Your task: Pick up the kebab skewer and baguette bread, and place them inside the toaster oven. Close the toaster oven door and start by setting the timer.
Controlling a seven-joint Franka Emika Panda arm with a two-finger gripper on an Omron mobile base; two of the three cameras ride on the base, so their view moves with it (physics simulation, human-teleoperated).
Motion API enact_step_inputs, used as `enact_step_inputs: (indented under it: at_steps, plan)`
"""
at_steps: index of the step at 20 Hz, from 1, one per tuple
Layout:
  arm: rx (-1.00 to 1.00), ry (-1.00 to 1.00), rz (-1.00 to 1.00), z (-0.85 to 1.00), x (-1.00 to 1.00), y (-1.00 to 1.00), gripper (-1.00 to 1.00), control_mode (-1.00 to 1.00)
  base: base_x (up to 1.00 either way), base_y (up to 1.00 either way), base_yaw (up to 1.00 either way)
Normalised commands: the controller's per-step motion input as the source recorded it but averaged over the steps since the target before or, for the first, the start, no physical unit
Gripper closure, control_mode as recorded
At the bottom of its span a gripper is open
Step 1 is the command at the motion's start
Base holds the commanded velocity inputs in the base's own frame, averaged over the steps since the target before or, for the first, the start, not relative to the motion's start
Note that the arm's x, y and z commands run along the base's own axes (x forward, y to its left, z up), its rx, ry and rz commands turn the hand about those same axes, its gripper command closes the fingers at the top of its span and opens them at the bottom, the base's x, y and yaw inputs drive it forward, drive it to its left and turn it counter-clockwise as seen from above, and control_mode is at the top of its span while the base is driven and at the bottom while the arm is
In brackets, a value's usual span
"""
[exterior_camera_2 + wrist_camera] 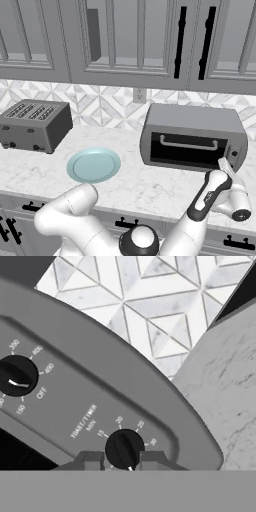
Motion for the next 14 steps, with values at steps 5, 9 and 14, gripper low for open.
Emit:
enact_step_inputs:
  at_steps: [5, 9, 14]
  plan:
    - [0.25, -0.03, -0.06, 0.14, 0.20, 0.00, 1.00, -1.00, 0.00, 0.00, 0.00]
    - [0.24, -0.04, -0.07, 0.13, 0.19, 0.00, 1.00, -1.00, 0.00, 0.00, 0.00]
    - [0.24, -0.05, -0.08, 0.13, 0.20, 0.00, 1.00, -1.00, 0.00, 0.00, 0.00]
